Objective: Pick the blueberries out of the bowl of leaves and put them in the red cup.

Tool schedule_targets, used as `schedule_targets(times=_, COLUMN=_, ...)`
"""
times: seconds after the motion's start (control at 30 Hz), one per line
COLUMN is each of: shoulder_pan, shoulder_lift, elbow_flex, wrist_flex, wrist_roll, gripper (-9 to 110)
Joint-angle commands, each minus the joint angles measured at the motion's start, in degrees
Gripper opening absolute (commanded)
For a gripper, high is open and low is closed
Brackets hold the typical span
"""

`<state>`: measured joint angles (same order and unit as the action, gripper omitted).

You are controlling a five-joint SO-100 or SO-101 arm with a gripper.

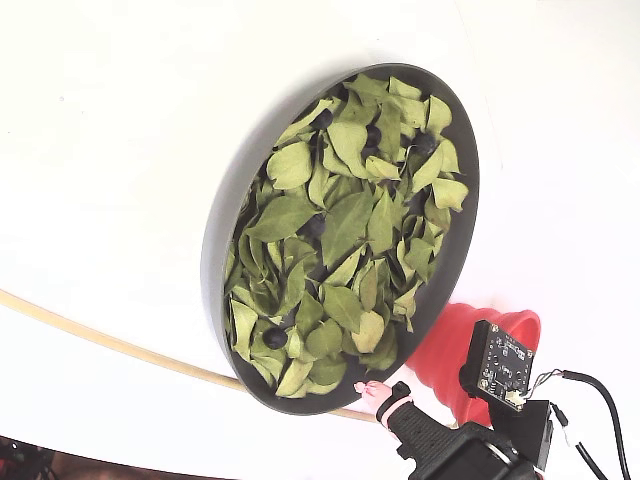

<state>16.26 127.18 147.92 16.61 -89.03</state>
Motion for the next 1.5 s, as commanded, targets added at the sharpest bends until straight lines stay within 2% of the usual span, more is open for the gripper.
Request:
schedule_targets(times=0.0, shoulder_pan=-0.2, shoulder_lift=4.0, elbow_flex=0.2, wrist_flex=-1.6, wrist_roll=0.5, gripper=15)
schedule_targets(times=1.47, shoulder_pan=-2.0, shoulder_lift=-20.0, elbow_flex=-1.8, wrist_flex=-17.9, wrist_roll=-0.3, gripper=15)
